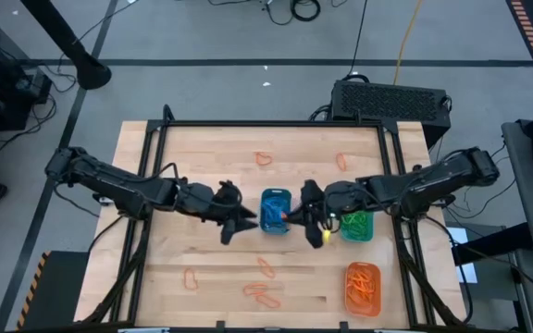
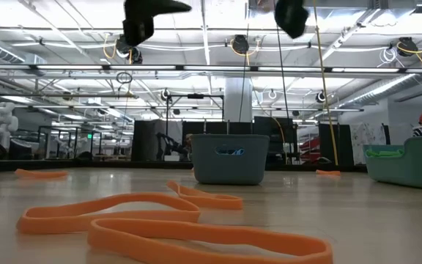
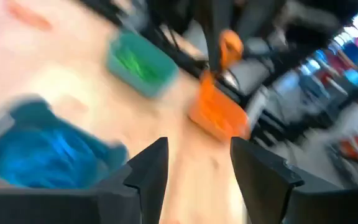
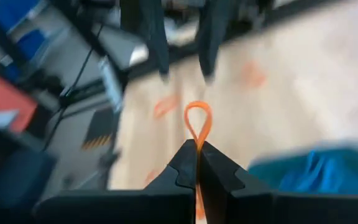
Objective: Sort rubber bands into baskets
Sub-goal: Put the orange rubberband into the orange bin
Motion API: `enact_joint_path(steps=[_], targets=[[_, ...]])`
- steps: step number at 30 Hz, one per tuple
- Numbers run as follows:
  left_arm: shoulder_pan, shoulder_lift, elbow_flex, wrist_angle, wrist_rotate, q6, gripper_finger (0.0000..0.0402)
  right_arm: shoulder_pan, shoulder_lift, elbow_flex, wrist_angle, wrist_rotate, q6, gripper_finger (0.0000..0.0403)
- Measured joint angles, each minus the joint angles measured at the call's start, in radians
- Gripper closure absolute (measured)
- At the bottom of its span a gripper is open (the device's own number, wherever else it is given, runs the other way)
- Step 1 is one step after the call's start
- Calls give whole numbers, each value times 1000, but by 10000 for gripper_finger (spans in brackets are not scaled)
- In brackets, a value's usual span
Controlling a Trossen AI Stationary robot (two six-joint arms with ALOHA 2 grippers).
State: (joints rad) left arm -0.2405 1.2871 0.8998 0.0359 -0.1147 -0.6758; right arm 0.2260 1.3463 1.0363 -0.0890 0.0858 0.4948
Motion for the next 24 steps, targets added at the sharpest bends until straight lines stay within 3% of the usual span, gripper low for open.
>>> enact_joint_path(steps=[4, 8, 11, 18, 24], targets=[[-20, -2, 0, -52, 151, -25, 220, 41, -50, 0, -178, -139, 123, 402], [-74, 38, 0, -48, 159, 5, 220, 119, -69, 0, -337, -312, 273, 403], [-110, 83, 0, -43, 136, 43, 220, 201, -68, 0, -438, -372, 406, 403], [-157, 238, 0, 8, 134, 194, 220, 391, -67, 0, -561, -374, 666, 403], [-171, 374, 0, 95, 239, 239, 220, 503, -37, 0, -627, -297, 778, 402]])
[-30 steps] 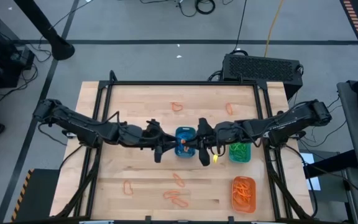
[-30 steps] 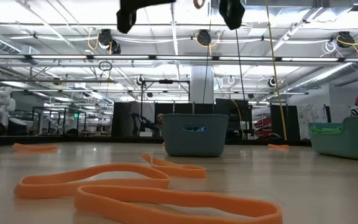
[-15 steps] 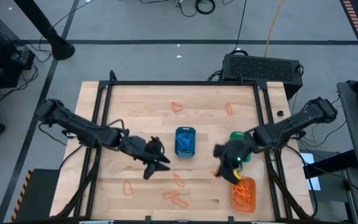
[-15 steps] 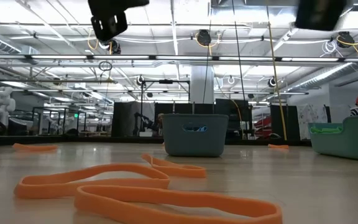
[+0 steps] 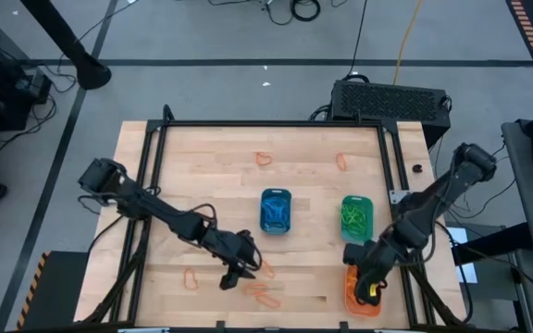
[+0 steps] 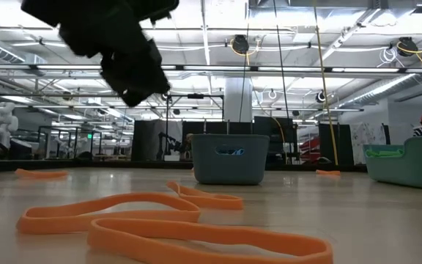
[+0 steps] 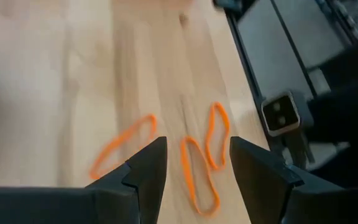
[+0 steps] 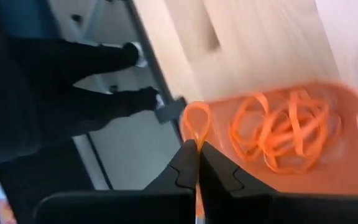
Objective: Sort rubber bands into baskets
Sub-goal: Put the orange rubberband into the orange bin
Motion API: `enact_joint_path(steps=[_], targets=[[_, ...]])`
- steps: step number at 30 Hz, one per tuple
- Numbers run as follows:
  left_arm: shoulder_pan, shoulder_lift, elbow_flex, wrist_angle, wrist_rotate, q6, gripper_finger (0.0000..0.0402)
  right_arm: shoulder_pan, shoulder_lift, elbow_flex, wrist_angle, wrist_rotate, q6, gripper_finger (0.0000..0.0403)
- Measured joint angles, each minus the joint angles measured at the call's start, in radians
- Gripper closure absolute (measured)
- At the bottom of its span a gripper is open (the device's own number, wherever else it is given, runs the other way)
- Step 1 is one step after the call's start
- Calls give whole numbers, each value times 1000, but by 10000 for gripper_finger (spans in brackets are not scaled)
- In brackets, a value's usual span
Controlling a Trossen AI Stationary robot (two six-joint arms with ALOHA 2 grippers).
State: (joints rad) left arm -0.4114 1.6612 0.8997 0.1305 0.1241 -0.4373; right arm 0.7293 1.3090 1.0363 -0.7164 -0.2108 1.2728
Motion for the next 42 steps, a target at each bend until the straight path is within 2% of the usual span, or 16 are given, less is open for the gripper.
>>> enact_joint_path(steps=[3, 10, 17, 23, 27, 32, 37, 42], targets=[[-8, 38, 0, 11, 49, -1, 220, 40, 30, 0, -29, 6, 43, 402], [-48, 93, 0, 27, 46, 1, 220, 95, 122, 0, -46, 3, 21, 402], [-109, 152, 0, 66, -45, -1, 220, 105, 189, 0, -50, 5, -3, 402], [-135, 179, 0, 102, -163, -42, 220, 104, 223, 0, -119, 63, -36, 397], [-141, 181, 0, 101, -197, -53, 220, 104, 225, 0, -148, 59, -55, 372], [-141, 182, 0, 102, -212, -21, 220, 104, 225, 0, -170, 68, -66, 319], [-143, 232, 1, 162, -211, 28, 220, 101, 225, 0, -186, 82, -82, 263], [-157, 297, 12, 186, -236, 31, 220, 102, 225, 0, -184, 74, -81, 227]])
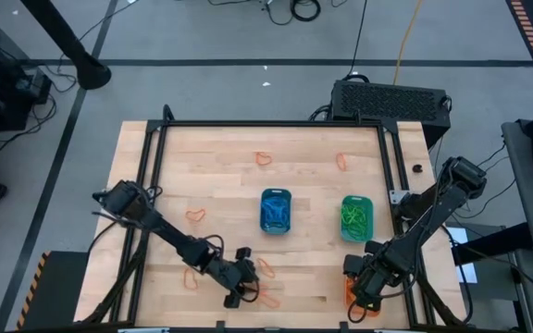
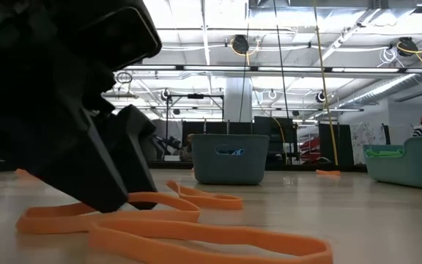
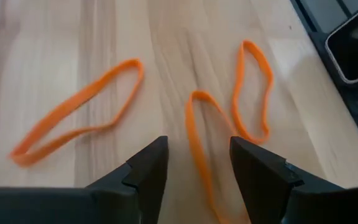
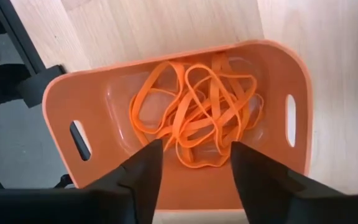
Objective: Sort rubber bands into baskets
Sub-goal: Put the orange rubberband into the orange bin
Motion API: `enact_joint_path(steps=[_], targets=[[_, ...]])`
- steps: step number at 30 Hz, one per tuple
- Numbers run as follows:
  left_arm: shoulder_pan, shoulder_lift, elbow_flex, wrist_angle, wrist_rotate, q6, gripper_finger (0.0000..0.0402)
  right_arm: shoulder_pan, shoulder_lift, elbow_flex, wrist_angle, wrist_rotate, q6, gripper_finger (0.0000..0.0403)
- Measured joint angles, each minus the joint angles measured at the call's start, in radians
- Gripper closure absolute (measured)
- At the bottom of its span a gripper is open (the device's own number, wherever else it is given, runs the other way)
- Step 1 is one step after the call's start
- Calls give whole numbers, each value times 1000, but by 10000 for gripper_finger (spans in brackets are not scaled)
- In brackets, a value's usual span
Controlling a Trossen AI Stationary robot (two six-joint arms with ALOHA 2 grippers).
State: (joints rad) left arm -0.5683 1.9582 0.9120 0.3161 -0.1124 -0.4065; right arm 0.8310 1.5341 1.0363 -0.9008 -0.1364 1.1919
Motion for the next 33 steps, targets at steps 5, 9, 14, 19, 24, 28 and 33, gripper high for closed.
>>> enact_joint_path(steps=[5, 9, 14, 19, 24, 28, 33], targets=[[-16, 31, 21, 9, -18, 22, 248, 0, 0, 0, -1, -20, 0, 216], [-25, 34, 42, -31, -31, 54, 323, -5, -1, 0, -7, -110, 18, 219], [-27, 34, 64, -86, -28, 47, 390, -26, -26, 0, 15, -207, 43, 230], [-28, 2, 61, -114, -34, 49, 397, -43, -79, 0, 27, -202, 92, 243], [-15, -89, 59, -217, -71, 54, 398, -55, -144, 0, 62, -169, 121, 255], [10, -193, 59, -299, -128, 51, 398, -68, -201, 0, 74, -132, 131, 261], [54, -340, 60, -277, -169, 80, 399, -99, -264, 0, 143, 7, 88, 263]])
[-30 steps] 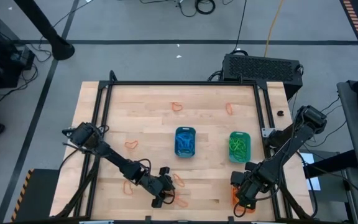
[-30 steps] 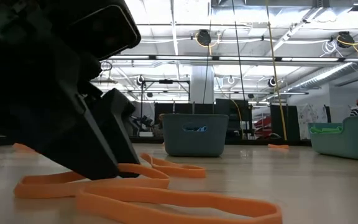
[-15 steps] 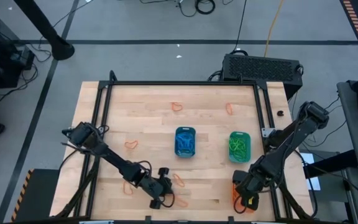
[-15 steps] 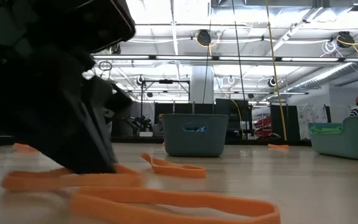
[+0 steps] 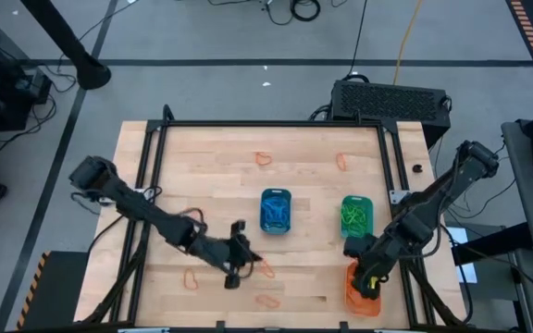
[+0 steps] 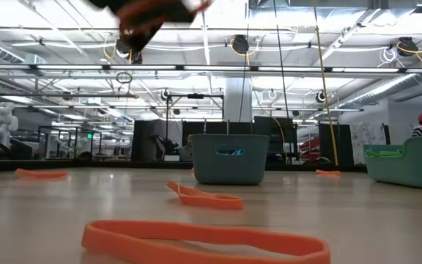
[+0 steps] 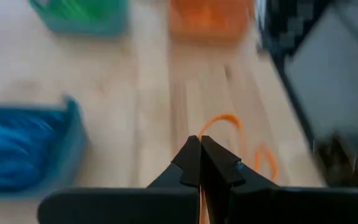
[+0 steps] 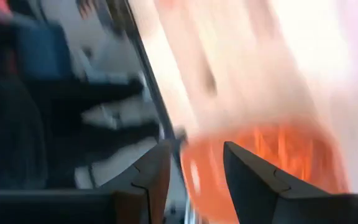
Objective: Sort rubber bands into baskets
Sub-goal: Put the orange rubberband into the orange bin
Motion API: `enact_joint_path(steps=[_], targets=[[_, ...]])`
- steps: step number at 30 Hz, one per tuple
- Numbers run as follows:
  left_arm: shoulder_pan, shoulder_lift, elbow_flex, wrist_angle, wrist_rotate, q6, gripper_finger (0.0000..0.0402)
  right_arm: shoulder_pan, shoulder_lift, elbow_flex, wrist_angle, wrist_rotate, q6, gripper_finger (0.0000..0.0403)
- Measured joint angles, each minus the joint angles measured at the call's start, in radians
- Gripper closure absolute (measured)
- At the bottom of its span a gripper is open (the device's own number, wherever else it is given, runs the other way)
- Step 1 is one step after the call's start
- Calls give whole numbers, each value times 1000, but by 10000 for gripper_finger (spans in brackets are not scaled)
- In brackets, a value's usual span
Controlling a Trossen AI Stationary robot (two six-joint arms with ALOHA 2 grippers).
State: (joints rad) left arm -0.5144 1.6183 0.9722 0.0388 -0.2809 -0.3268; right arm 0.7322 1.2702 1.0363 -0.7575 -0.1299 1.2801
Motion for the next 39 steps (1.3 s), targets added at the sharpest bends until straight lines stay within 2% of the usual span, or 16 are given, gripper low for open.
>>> enact_joint_path(steps=[6, 12, 18, 22, 25, 31, 39], targets=[[59, -118, 0, 152, -63, -24, 399, -65, -21, 0, 218, 258, -211, 263], [125, -131, 0, 401, -91, -169, 400, -137, 6, 0, 433, 391, -452, 264], [165, -131, 0, 529, -109, -189, 400, -220, 51, 0, 608, 413, -617, 264], [178, -131, 0, 527, -122, -189, 400, -275, 83, 0, 739, 443, -694, 263], [180, -131, 0, 518, -128, -169, 400, -316, 100, 0, 819, 443, -692, 255], [183, -131, 0, 528, -147, -137, 400, -371, 106, 0, 861, 444, -683, 217], [189, -131, 0, 530, -147, -138, 400, -398, 107, 0, 879, 440, -827, 168]])
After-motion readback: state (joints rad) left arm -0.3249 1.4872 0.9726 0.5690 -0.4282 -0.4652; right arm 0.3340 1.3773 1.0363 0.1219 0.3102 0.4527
